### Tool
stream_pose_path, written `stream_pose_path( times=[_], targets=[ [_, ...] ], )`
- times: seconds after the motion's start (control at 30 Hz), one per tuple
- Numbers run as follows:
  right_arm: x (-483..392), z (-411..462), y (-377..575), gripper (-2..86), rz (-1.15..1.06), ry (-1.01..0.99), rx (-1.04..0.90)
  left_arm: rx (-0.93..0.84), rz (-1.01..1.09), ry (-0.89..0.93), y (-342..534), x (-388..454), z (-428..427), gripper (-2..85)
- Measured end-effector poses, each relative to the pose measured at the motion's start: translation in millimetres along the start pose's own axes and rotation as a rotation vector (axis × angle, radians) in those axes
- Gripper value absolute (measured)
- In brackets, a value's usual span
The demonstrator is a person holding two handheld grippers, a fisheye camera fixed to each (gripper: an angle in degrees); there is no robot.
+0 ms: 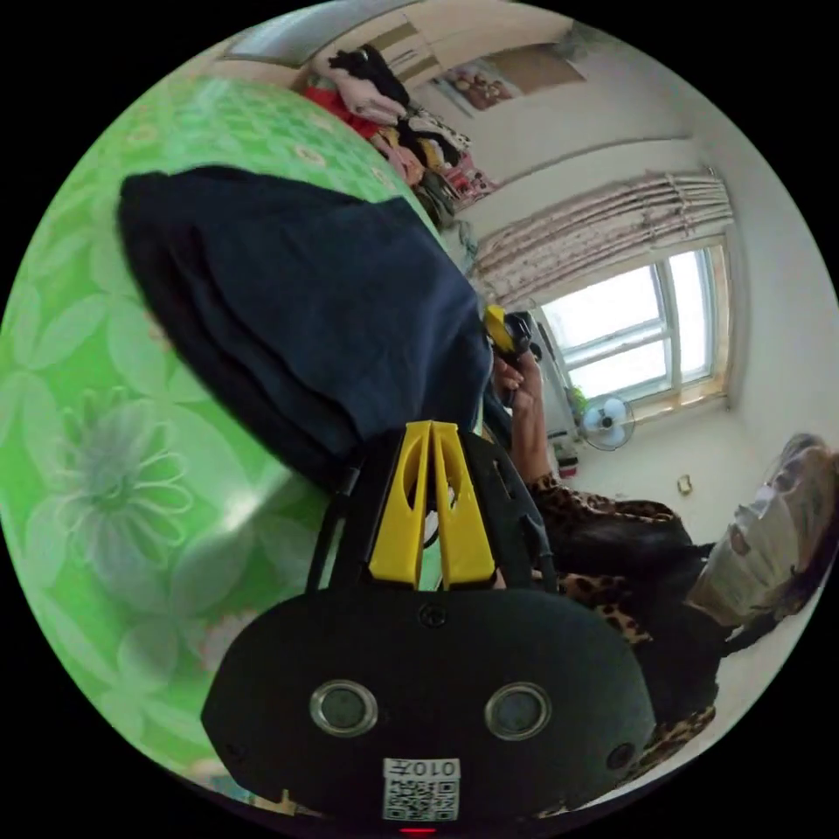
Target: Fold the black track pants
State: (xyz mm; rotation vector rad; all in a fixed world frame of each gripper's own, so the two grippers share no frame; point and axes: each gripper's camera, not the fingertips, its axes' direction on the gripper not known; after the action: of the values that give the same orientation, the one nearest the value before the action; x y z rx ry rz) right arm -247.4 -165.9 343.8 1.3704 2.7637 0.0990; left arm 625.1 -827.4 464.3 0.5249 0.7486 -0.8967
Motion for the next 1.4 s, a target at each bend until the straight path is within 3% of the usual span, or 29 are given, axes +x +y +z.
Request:
stream_pose_path(
  times=[0.1,0.2,0.37,0.47,0.67,0.83,1.07,1.23,1.4],
  targets=[
    [-16,-19,-12,11.2,-0.051,0.076,0.001,0.231,-0.179,-0.068,16,-24,-51,2.2],
    [-27,-30,-31,15.7,-0.046,0.24,-0.009,0.346,-0.327,-0.063,22,-58,-84,5.1],
    [-31,-27,-70,17.4,-0.055,0.399,-0.09,0.307,-0.461,-0.097,9,-86,-81,9.2],
    [-10,-20,-86,18.0,0.001,0.367,-0.176,0.283,-0.482,-0.056,-7,-99,-73,10.1],
    [11,-10,-93,17.0,-0.016,0.285,-0.252,0.267,-0.428,-0.248,-52,-92,-79,12.0],
    [23,-4,-100,15.8,-0.057,0.236,-0.302,0.232,-0.37,-0.278,-88,-91,-74,13.4],
    [45,0,-107,13.9,-0.057,0.155,-0.328,0.187,-0.335,-0.19,-125,-107,-64,12.9],
    [59,-2,-102,11.8,-0.042,0.125,-0.325,0.112,-0.336,0.151,-130,-150,-35,10.0],
    [64,-10,-85,4.9,-0.058,0.158,-0.285,0.257,-0.356,0.186,-107,-166,-51,8.1]
  ],
)
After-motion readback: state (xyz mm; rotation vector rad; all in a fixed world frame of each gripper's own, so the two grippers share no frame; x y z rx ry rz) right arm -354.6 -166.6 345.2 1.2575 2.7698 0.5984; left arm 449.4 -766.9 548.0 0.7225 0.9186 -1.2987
